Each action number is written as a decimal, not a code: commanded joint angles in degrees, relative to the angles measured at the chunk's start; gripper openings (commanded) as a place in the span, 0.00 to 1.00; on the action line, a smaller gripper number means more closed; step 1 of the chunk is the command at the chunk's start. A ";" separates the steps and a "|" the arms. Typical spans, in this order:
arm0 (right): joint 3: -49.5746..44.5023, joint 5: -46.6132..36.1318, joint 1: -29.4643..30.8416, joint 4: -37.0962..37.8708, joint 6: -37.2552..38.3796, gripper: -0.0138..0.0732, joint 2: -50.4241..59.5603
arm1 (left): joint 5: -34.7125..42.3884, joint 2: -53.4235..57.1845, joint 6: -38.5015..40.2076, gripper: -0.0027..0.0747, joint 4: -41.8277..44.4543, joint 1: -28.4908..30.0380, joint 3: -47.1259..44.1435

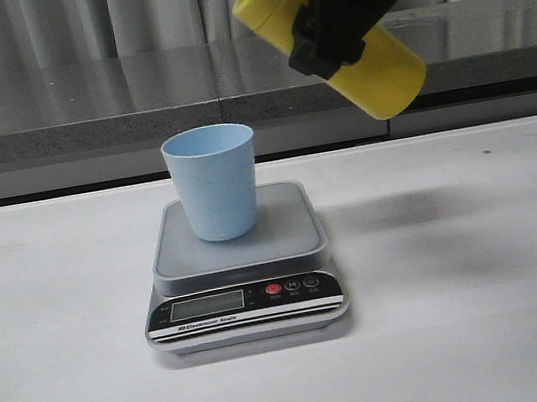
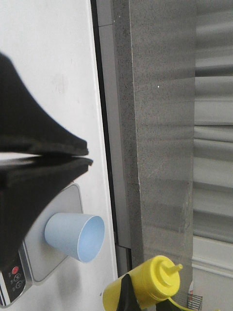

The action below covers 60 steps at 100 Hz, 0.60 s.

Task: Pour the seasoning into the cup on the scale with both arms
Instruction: 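Turn the bottle upright and lower it back onto the table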

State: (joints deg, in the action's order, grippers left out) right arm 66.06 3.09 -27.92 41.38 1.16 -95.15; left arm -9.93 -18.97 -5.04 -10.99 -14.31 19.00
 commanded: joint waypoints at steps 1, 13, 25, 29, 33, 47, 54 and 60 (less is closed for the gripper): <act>-0.41 -9.03 1.80 -6.17 0.18 0.52 4.05 | 4.52 -0.48 -0.06 0.01 -0.22 0.32 1.47; -5.43 -19.29 4.28 -14.28 0.18 0.52 5.06 | 4.52 -0.48 -0.06 0.01 -0.22 0.32 1.47; -11.50 -29.20 6.24 -21.17 0.18 0.52 5.34 | 4.52 -0.48 -0.06 0.01 -0.22 0.32 1.47; -13.74 -31.81 6.76 -22.89 0.18 0.52 5.34 | 4.52 -0.48 -0.06 0.01 -0.22 0.32 1.47; -15.62 -35.03 7.18 -24.11 0.18 0.52 5.34 | 4.52 -0.48 -0.06 0.01 -0.22 0.32 1.47; -23.11 -46.68 8.42 -25.31 0.18 0.52 5.29 | 4.52 -0.48 -0.06 0.01 -0.22 0.32 1.47; -26.30 -51.23 8.69 -25.93 0.18 0.52 5.29 | 4.52 -0.48 -0.06 0.01 -0.22 0.32 1.47; -28.33 -52.24 8.69 -27.01 0.18 0.52 5.29 | 4.52 -0.48 -0.06 0.01 -0.22 0.32 1.47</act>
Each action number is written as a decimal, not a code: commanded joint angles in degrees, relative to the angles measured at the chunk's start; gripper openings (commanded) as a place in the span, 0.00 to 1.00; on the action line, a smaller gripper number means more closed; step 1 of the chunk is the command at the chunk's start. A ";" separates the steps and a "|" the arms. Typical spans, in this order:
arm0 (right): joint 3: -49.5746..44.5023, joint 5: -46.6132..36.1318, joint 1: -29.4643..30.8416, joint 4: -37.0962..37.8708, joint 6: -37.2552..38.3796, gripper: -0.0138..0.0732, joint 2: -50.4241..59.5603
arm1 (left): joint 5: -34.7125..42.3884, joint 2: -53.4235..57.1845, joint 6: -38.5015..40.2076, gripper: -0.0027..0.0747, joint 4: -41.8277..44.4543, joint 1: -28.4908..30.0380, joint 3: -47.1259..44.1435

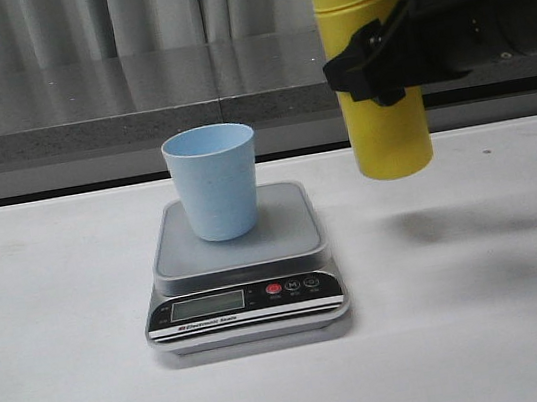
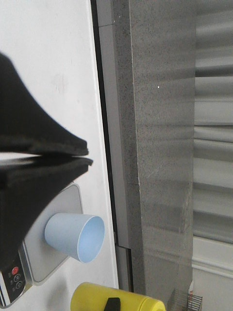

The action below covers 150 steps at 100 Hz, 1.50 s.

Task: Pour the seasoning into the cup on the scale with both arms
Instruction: 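Turn the bottle upright and lower it back onto the table, then open the right gripper and withdraw it from the bottle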

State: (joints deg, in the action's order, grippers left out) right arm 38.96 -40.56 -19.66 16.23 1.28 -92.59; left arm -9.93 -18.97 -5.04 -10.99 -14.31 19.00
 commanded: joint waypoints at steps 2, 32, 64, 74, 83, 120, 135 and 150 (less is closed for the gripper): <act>-1.74 -8.59 0.42 -2.08 0.06 0.52 2.74 | 4.52 -0.48 -0.06 0.01 -0.22 0.32 1.47; -3.43 -9.87 0.42 -3.00 0.06 0.52 2.29 | 4.52 -0.48 -0.06 0.01 -0.22 0.32 1.47; -3.43 -20.01 0.42 -3.91 0.06 0.52 -3.75 | 4.52 -0.48 -0.06 0.01 -0.22 0.32 1.47; -3.43 -22.02 0.42 -3.91 0.06 0.52 -6.04 | 4.52 -0.48 -0.06 0.01 -0.22 0.32 1.47; -3.43 -23.05 0.42 -3.91 0.06 0.52 -7.70 | 4.52 -0.48 -0.06 0.01 -0.22 0.32 1.47; -3.51 -23.66 0.42 -3.91 0.12 0.52 -11.48 | 4.52 -0.48 -0.06 0.01 -0.22 0.32 1.47; -3.56 -23.60 0.42 -3.91 0.12 0.52 -11.54 | 4.52 -0.48 -0.06 0.01 -0.22 0.32 1.47; -3.96 -23.65 0.42 -3.91 0.12 0.55 -11.55 | 4.52 -0.48 -0.06 0.01 -0.22 0.32 1.47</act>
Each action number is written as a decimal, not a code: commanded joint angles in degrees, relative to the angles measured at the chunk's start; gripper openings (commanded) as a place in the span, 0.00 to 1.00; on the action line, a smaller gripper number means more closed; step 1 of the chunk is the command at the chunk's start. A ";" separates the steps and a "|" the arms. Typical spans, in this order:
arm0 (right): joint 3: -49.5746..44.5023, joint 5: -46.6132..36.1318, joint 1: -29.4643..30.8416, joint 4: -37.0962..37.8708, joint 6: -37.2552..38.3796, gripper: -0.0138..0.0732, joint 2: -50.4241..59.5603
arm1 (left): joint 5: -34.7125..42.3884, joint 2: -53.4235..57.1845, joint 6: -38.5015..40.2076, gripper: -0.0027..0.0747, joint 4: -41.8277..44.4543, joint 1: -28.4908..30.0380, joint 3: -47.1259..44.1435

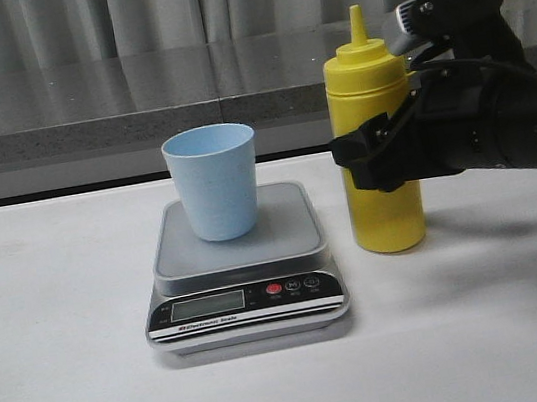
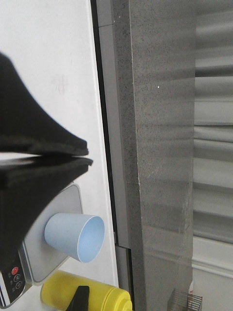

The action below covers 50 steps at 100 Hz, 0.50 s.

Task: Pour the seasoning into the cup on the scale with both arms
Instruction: 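Open the right gripper and withdraw it from the bottle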

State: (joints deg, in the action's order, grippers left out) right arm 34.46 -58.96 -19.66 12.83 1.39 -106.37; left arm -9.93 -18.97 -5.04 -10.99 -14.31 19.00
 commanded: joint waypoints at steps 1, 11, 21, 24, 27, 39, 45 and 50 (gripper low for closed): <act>0.50 -5.26 0.42 -0.50 0.01 0.55 2.23 | 4.52 -0.48 -0.06 0.01 -0.22 0.32 1.47; -0.01 -5.26 0.42 -0.56 0.01 0.67 2.23 | 4.52 -0.48 -0.06 0.01 -0.22 0.32 1.47; -0.20 -5.26 0.42 -0.56 0.01 0.79 2.23 | 4.52 -0.48 -0.06 0.01 -0.22 0.32 1.47; -0.20 -5.26 0.42 -0.56 0.01 0.82 2.23 | 4.52 -0.48 -0.06 0.01 -0.22 0.32 1.47; -0.20 -5.34 0.42 -0.56 0.01 0.86 2.23 | 4.52 -0.48 -0.06 0.01 -0.22 0.32 1.47; -0.20 -5.65 0.42 -0.56 0.01 0.92 2.23 | 4.52 -0.48 -0.06 0.01 -0.22 0.32 1.47; -0.20 -5.71 0.42 -0.70 0.01 0.92 2.23 | 4.52 -0.48 -0.06 0.01 -0.22 0.32 1.47; -0.20 -5.71 0.42 -0.69 0.01 0.91 2.23 | 4.52 -0.48 -0.06 0.01 -0.22 0.32 1.47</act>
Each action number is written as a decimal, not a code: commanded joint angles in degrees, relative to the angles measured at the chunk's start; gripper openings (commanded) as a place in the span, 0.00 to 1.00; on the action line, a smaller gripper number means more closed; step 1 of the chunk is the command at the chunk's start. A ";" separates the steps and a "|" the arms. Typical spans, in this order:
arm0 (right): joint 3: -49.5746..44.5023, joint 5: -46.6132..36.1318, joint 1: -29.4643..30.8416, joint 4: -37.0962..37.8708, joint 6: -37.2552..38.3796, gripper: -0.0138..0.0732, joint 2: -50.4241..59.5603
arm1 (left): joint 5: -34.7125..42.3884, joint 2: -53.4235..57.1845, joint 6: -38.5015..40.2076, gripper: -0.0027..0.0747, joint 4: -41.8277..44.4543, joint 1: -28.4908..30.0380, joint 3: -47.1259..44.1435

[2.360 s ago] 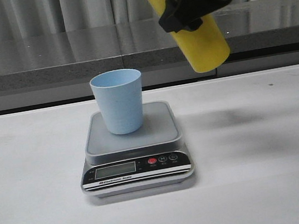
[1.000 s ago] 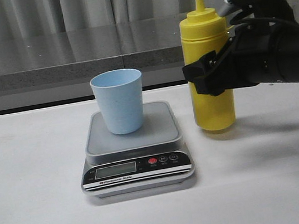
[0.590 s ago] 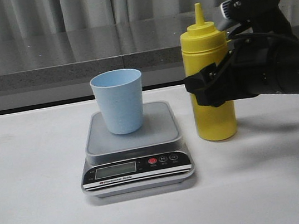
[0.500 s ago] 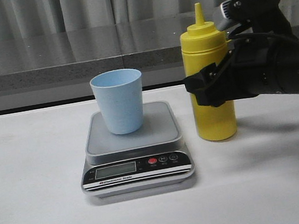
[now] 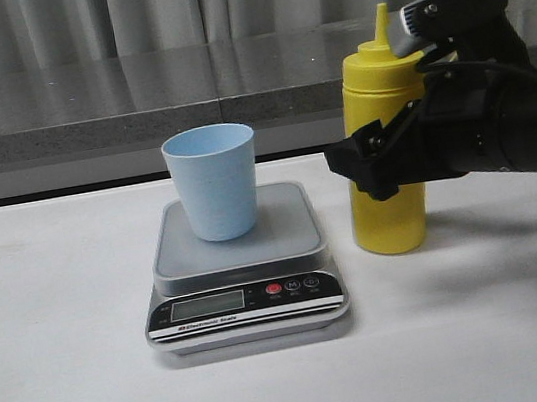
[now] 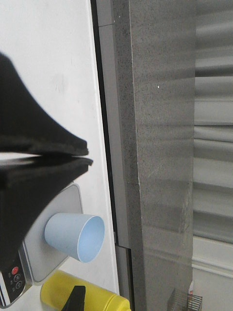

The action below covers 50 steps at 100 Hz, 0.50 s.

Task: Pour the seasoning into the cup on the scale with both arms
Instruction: 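Open the right gripper and withdraw it from the bottle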

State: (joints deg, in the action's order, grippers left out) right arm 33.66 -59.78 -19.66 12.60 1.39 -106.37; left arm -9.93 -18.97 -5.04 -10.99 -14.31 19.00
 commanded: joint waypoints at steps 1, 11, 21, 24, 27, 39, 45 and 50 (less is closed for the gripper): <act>0.61 -4.89 0.42 -0.46 0.01 0.91 2.23 | 4.52 -0.48 -0.06 0.01 -0.22 0.32 1.47; 0.61 -4.89 0.42 -0.46 0.01 0.91 2.23 | 4.52 -0.48 -0.06 0.01 -0.22 0.32 1.47; 0.50 -4.90 0.42 -0.46 0.01 0.91 2.49 | 4.52 -0.48 -0.06 0.01 -0.22 0.32 1.47; 0.28 -4.90 0.42 -0.46 0.01 0.91 2.64 | 4.52 -0.48 -0.06 0.01 -0.22 0.32 1.47; 0.05 -5.05 0.42 -0.61 0.01 0.91 2.81 | 4.52 -0.48 -0.06 0.01 -0.22 0.32 1.47; -1.71 -5.77 0.42 -1.91 0.01 0.91 3.94 | 4.52 -0.48 -0.06 0.01 -0.22 0.32 1.47; -2.80 -6.01 0.42 -2.47 0.01 0.91 4.61 | 4.52 -0.48 -0.06 0.01 -0.22 0.32 1.47; -3.70 -6.13 0.42 -2.70 0.01 0.91 5.19 | 4.52 -0.48 -0.06 0.01 -0.22 0.32 1.47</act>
State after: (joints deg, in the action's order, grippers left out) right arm 30.37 -60.55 -19.66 10.83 1.46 -104.75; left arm -9.93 -18.97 -5.04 -10.99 -14.31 19.00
